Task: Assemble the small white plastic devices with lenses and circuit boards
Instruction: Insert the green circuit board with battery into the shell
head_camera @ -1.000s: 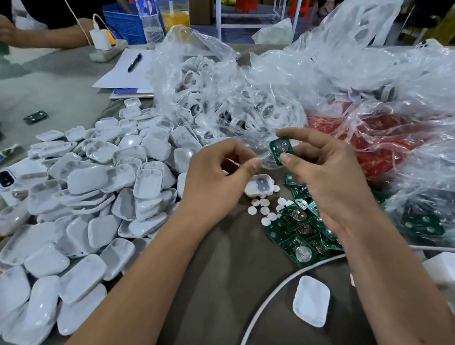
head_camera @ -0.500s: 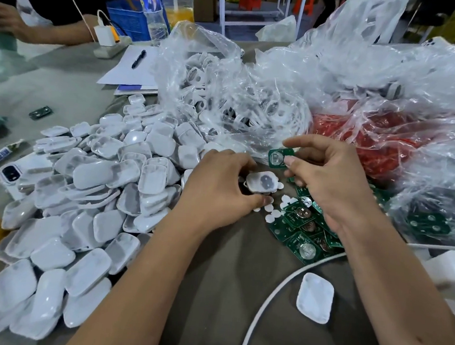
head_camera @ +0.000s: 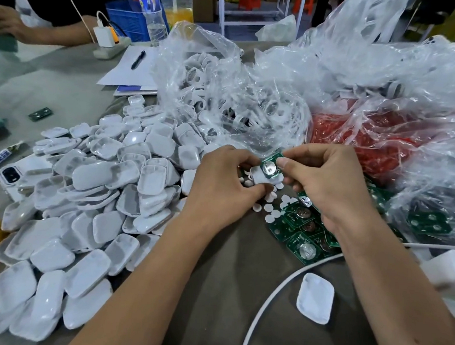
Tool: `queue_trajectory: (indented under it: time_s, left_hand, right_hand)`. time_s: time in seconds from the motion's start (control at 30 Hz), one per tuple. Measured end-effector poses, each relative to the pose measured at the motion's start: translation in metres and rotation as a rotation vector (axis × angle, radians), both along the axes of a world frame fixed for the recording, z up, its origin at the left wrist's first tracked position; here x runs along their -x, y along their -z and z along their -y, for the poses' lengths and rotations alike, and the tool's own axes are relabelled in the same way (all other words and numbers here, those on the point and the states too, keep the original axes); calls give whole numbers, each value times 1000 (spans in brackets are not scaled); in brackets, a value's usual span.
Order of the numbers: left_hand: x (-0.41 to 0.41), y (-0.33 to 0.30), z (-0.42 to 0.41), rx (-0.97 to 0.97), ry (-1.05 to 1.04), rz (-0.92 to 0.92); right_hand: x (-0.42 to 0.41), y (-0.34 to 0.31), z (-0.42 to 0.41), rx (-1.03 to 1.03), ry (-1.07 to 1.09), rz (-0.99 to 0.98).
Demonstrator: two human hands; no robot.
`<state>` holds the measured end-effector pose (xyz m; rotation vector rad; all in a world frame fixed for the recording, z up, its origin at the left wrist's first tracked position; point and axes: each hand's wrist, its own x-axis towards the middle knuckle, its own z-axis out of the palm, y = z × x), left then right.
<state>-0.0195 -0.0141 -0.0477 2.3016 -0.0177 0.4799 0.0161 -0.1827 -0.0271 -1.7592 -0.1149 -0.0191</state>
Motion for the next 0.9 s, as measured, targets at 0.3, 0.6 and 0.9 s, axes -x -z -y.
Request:
queue_trajectory:
  time_s: [0.3,0.6,0.9]
  left_hand:
    - [0,0,6,39,-10,76]
    - [3,-4,8,50,-23,78]
    - [3,-2,8,75,-30,87]
  right_hand:
    - [2,-3,-2,-25,87,56]
    - [1,0,-4,-28,78,79]
    - [0,4,-2,-38,49,101]
